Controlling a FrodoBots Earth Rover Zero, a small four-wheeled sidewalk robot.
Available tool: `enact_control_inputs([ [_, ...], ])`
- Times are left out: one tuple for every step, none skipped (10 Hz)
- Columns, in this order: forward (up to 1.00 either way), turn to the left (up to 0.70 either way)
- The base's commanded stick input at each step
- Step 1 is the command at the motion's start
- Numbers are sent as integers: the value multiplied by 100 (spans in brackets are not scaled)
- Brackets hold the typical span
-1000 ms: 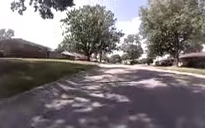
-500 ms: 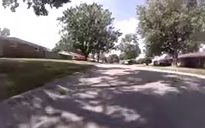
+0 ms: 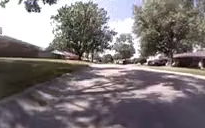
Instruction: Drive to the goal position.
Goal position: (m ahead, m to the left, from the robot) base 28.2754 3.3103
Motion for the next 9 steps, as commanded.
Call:
enact_control_inputs([
  [100,0],
  [100,0],
  [100,0],
  [100,0],
  [100,0],
  [100,0],
  [100,0],
  [100,0],
  [100,0],
])
